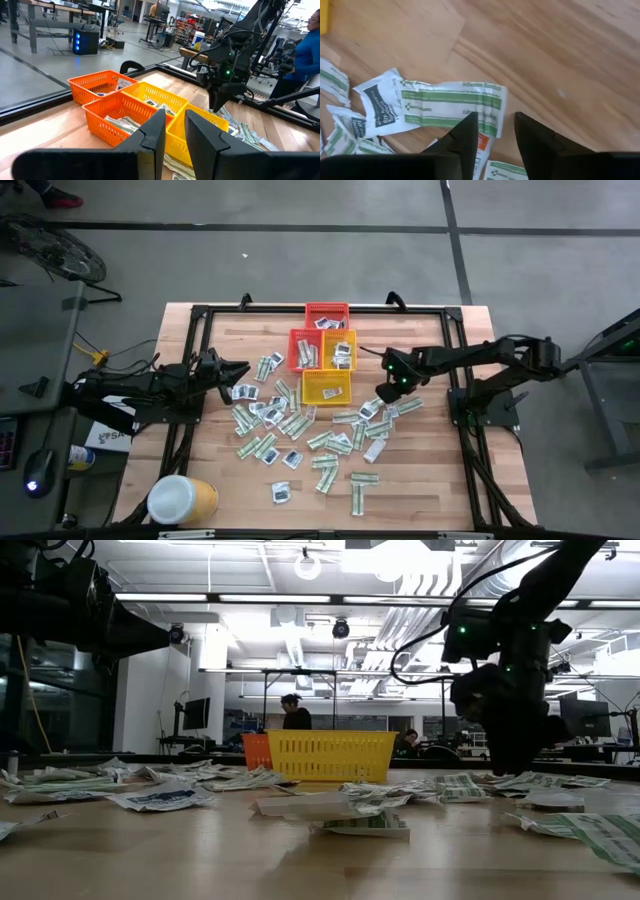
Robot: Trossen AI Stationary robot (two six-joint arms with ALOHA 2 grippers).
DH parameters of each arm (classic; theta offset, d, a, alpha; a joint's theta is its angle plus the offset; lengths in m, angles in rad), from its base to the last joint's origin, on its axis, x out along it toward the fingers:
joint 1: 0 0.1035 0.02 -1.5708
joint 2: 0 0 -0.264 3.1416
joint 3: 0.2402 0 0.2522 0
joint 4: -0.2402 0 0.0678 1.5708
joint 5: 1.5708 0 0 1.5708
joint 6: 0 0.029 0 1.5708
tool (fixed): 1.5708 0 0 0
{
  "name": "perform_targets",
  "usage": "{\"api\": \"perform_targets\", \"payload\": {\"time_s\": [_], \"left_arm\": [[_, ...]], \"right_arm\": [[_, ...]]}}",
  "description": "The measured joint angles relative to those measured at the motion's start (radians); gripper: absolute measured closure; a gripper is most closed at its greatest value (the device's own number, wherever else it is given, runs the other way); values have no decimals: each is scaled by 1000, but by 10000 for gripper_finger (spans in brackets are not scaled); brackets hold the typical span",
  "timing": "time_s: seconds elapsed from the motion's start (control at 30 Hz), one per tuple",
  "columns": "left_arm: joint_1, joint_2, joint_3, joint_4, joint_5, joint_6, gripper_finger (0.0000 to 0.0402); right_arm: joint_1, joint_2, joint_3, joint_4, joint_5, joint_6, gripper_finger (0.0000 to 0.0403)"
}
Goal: Pick & Place First Aid Supplies
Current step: Put the bandage into the bottom orange bin
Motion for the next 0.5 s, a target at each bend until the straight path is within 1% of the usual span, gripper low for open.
{"api": "perform_targets", "payload": {"time_s": [0.17, 0.33, 0.5], "left_arm": [[0, 0, 0, 0, 0, 0, 328], [0, 0, 0, 0, 0, 0, 328], [0, 0, 0, 0, 0, 0, 328]], "right_arm": [[1, 2, 0, 20, -27, 0, 307], [5, 5, -1, 44, -80, -1, 317], [3, 18, -1, 52, -56, -1, 338]]}}
